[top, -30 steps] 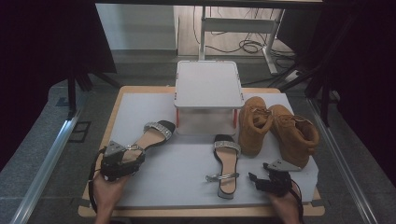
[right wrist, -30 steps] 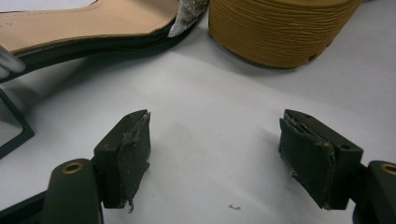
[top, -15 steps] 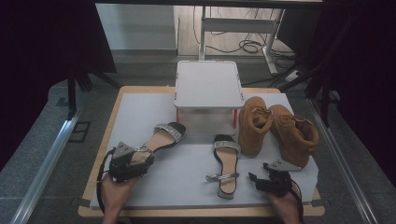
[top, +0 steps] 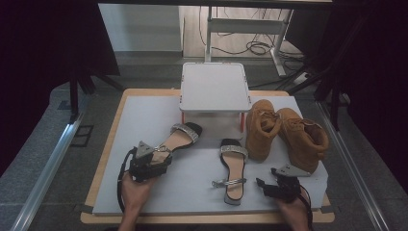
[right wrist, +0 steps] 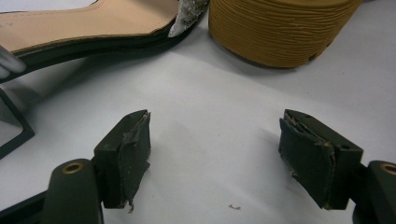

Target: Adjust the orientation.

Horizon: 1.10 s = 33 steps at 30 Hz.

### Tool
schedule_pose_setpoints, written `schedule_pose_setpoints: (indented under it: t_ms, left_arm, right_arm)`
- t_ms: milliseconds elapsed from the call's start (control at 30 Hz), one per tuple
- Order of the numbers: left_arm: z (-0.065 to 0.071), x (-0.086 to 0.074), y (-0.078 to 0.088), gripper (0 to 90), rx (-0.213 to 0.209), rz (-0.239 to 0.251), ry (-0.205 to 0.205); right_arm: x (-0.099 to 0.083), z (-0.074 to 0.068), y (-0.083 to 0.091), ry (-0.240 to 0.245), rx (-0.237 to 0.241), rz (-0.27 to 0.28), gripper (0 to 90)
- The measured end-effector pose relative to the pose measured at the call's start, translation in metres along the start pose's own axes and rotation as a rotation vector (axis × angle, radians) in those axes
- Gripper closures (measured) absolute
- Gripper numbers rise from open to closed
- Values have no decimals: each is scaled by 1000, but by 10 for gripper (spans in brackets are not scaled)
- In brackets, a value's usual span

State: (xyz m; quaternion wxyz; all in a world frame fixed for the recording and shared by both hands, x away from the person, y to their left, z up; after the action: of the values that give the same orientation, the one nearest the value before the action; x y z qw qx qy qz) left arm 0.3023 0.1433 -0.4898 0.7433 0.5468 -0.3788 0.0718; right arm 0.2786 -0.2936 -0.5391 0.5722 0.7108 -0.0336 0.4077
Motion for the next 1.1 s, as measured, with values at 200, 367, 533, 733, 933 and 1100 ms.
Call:
schedule_pose_setpoints:
  t_ms: [200,367,533,733,933,1100]
  left_arm:
    - [7,11,-14,391,1,12,19]
    - [10,19,-26,391,-10,16,44]
    - [12,25,-39,391,-20,18,68]
    - [17,36,-53,391,-16,19,85]
    - [21,48,-65,390,6,24,90]
    - [24,57,-74,391,42,23,103]
  right_arm:
    - [0,0,0,0,0,0,252]
    - [0,0,0,0,0,0,252]
    - [0,0,0,0,1,0,252]
    - [0,0,0,0,2,1,252]
    - [0,0,0,-1,2,1,252]
    - [0,0,0,-2,4,2,252]
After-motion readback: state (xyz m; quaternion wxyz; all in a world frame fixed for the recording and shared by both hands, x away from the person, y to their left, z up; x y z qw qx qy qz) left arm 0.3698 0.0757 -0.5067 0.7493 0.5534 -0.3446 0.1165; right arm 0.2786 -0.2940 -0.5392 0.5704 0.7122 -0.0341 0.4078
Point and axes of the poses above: each handheld gripper's, and its own axes: y roughly backward along the jaws, x roughly out of its top, z roughly to its right, the point moved 2 cm from there along -y, roughly forward along the jaws, and after that the axes turned 13 degrees about -z, right-handed, at the moved point
